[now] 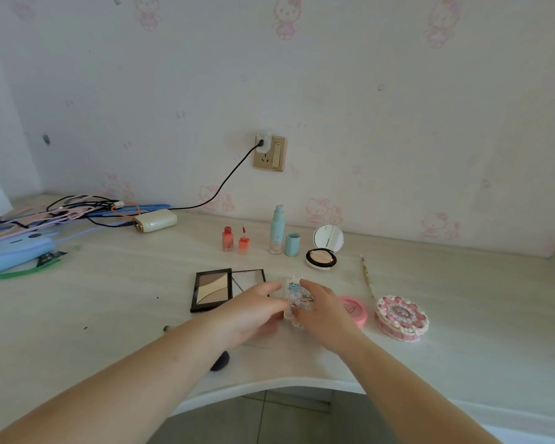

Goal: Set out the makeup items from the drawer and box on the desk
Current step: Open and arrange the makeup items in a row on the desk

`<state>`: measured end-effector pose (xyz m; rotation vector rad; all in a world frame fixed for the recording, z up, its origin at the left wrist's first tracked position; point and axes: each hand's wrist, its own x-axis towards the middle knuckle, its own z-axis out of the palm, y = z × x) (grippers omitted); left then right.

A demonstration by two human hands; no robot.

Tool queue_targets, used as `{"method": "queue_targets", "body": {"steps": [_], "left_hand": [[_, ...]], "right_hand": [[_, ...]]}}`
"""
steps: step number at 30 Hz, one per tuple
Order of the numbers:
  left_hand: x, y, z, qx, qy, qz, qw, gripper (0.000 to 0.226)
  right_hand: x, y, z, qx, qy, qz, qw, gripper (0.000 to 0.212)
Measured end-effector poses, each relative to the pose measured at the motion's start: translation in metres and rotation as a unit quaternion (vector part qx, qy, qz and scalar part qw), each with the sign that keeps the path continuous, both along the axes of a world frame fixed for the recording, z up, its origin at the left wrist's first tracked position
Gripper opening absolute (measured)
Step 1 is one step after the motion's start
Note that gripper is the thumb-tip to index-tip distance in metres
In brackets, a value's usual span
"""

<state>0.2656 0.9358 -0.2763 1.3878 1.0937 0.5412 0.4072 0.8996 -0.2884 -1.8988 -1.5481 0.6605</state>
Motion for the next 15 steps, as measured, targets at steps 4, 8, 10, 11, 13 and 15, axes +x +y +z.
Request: {"method": "queue_targets", "body": {"steps": [4,8,10,11,13,15], "left_hand": [[0.006,-0.006,0.003,-0.014,-0.024,0.008,1.0,0.029],[0.011,-0.008,-0.003,0.034,-0.018,0.026,0.999,0.044],[0.013,-0.011,-0.004,0.035,-0.034,0.039,0.998,0.045],[0.016,-0.011,-0.005,0.027,-0.052,0.047,0.997,0.043],[0.019,-0.011,-0.003,0.0,-0.106,0.065,0.992,0.037],[0.02,-0.011,0.001,-0.027,-0.171,0.1,0.98,0.031]], "right_hand": [[-0.009,-0.003,-0.009,0.019,-0.024,0.013,0.999,0.068],[-0.014,-0.007,-0.01,0.036,-0.069,0.012,0.997,0.063],[-0.014,-0.007,-0.012,0.067,-0.077,-0.003,0.995,0.06],[-0.013,-0.007,-0.011,0.073,-0.064,-0.01,0.995,0.06],[-0.01,-0.005,-0.01,0.084,-0.003,-0.028,0.996,0.06],[-0.006,-0.006,-0.006,0.093,0.104,-0.048,0.989,0.054]]}}
